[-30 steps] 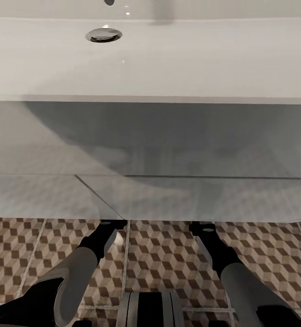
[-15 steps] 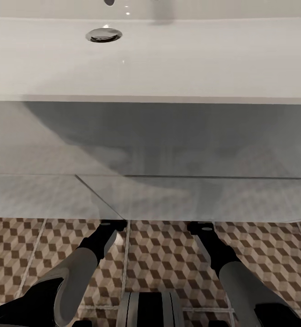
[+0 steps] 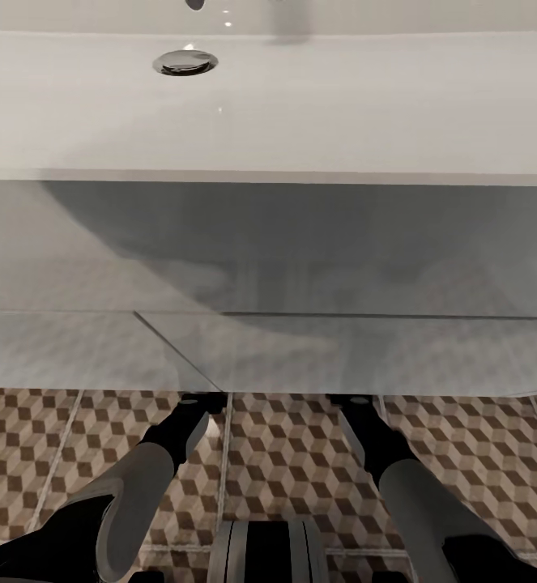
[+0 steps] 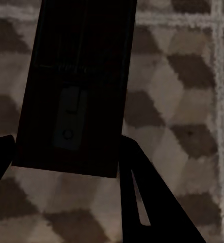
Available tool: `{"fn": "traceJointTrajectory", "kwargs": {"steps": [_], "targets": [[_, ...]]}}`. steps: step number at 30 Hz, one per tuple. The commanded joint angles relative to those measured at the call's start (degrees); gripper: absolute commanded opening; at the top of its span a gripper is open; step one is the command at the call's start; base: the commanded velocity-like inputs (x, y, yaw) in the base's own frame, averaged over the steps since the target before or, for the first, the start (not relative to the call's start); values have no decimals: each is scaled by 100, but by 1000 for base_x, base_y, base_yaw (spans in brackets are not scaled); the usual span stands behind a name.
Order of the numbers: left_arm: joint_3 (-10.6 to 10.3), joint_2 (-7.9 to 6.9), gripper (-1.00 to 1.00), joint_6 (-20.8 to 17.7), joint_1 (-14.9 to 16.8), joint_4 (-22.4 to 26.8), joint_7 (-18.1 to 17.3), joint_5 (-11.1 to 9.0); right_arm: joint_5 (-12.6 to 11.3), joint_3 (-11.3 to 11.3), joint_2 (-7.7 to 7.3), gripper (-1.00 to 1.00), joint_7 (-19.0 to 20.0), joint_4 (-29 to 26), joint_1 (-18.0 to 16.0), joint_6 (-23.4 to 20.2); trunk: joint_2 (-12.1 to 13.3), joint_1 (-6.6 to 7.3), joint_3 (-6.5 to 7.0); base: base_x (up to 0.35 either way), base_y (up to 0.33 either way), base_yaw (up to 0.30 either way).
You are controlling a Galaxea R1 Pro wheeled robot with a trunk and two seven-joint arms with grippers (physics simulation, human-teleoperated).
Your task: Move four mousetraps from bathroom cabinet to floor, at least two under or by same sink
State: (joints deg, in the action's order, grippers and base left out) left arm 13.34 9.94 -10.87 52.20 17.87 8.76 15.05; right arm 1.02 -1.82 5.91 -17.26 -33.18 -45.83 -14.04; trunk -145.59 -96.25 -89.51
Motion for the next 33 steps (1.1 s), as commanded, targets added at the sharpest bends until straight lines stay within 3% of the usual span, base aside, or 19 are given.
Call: {"fn": "traceJointTrajectory", "kwargs": {"steps": [1, 13, 33], "targets": [[31, 6, -100, -31, 0, 12, 3, 60, -8, -19, 2, -100, -63, -43, 0, -35, -1, 1, -3, 0, 0, 0], [29, 6, -100, -30, 0, 7, 3, 60, -12, -12, 15, -100, -166, -432, 3, -1, -1, 1, -3, 0, 0, 0], [26, 6, -100, 68, 0, 21, 14, 68, -23, -12, 7, -100, -165, -426, 3, 11, -1, 1, -3, 0, 0, 0]]}}
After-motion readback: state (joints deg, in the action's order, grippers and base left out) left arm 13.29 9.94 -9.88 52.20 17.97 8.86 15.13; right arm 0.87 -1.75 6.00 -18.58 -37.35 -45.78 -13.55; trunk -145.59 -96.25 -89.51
